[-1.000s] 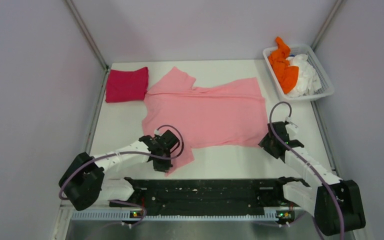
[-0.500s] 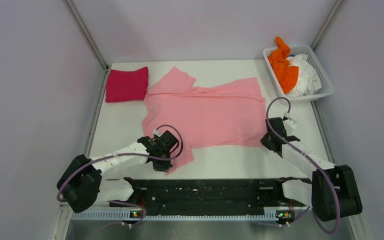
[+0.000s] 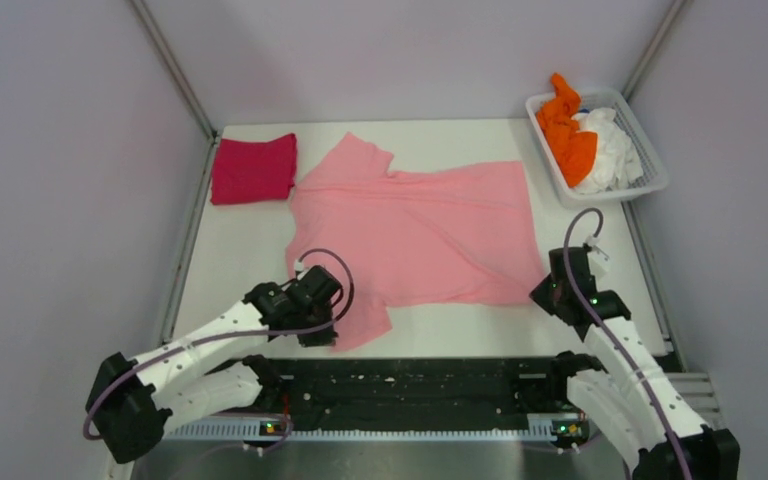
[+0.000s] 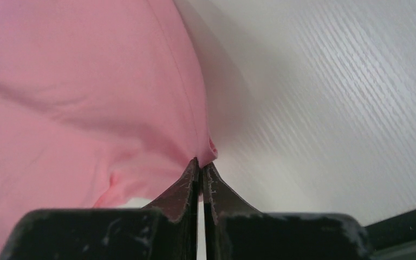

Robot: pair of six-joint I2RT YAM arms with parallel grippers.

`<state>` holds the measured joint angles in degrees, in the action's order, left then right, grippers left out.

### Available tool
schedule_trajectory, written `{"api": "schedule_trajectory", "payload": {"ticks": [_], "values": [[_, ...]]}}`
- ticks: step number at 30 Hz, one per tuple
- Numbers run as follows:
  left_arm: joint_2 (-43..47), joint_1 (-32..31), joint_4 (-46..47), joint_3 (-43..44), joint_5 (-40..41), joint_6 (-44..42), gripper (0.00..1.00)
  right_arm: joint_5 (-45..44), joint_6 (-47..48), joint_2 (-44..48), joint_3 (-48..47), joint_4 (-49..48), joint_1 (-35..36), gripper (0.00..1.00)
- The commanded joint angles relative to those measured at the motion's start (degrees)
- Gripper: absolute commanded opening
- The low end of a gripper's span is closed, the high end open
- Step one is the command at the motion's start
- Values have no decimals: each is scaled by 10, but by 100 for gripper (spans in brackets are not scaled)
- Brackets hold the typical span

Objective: Fold and stack the t-shirts
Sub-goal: Grab the side of the flattened tshirt closest away from the robot with both arms

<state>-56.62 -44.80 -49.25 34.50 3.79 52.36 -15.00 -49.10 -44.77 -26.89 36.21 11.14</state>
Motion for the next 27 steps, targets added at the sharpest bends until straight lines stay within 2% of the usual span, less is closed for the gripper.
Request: {"api": "schedule_trajectory", "payload": {"ticks": [1, 5, 9, 11, 14, 16, 21, 25, 27], "values": [[54, -14, -52, -10, -35, 49, 0, 44, -50, 36, -32, 116, 16, 0], [117, -24, -85, -7, -35, 75, 0, 23, -66, 57, -29, 187, 30, 0], [160, -23, -56, -10, -79, 68, 0, 20, -74, 76, -26, 183, 36, 0], [169, -23, 7, -22, -89, 49, 0, 21, -66, 66, -22, 166, 36, 0], [170, -21, 161, -45, -96, 37, 0, 60, -36, 41, -11, 112, 35, 0], [147, -11, 243, -29, -97, 22, 0, 71, -26, 17, -14, 96, 36, 0], [57, 46, 254, 63, -75, -36, 0, 33, -10, -47, -46, 77, 36, 0], [6, 153, 274, 99, -133, -76, 0, -15, 14, -107, -101, 73, 35, 0], [-17, 193, 264, 123, -138, -95, 0, -28, 24, -141, -127, 71, 30, 0]]}}
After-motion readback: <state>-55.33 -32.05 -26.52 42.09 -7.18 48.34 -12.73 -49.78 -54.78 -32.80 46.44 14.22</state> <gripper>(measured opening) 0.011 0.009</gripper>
